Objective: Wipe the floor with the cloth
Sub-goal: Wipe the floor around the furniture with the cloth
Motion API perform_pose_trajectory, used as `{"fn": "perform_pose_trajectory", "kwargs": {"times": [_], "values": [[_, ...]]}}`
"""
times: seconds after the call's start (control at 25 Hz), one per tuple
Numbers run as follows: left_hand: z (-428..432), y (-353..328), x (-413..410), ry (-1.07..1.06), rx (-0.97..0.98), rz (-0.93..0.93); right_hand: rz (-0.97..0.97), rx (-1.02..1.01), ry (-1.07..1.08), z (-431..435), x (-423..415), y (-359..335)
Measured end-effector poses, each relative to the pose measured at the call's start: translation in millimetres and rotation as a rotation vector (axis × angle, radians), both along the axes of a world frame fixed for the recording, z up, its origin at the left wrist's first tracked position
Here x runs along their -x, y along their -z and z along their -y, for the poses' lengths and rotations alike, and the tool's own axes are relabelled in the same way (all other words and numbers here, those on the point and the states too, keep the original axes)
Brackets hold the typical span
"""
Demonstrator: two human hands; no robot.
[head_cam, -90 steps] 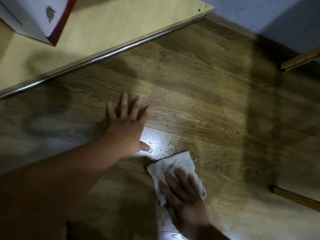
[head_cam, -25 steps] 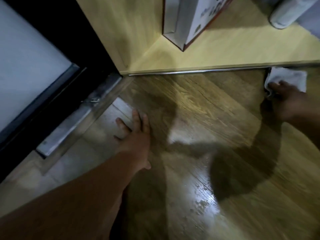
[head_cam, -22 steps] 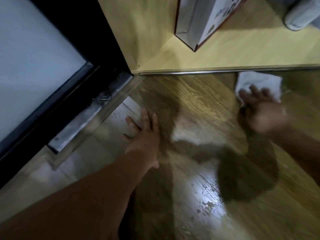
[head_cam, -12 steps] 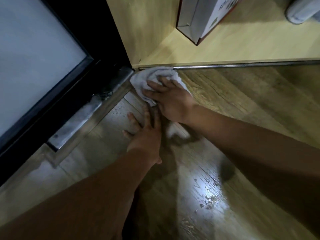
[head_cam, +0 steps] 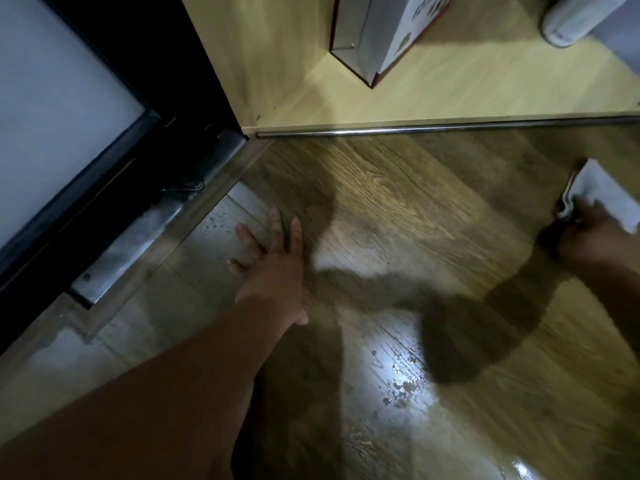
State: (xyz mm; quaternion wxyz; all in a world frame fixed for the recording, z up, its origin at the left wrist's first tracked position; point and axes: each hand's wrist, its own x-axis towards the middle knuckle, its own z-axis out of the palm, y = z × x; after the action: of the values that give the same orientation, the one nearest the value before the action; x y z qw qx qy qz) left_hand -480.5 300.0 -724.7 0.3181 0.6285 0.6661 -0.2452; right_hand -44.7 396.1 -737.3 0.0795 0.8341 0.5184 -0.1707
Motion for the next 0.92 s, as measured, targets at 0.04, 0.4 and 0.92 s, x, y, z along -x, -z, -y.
{"fn": "perform_pose_trajectory", "kwargs": {"times": [0.04,0.4,0.92], "values": [[0.6,0.2,0.5,0.000,-0.010,-0.004,0.007,-0.029,-0.017,7.5,12.6,5.3],[15.6,-10.8,7.7,-0.140,-0.123,-0.152,-0.303,-0.124,-0.684,80.9,287.6,11.3],[2.8,-12.8,7.3,-0.108,-0.012,-0.244,-0.285,-0.156,-0.649,189.8,137.4,2.4]]}}
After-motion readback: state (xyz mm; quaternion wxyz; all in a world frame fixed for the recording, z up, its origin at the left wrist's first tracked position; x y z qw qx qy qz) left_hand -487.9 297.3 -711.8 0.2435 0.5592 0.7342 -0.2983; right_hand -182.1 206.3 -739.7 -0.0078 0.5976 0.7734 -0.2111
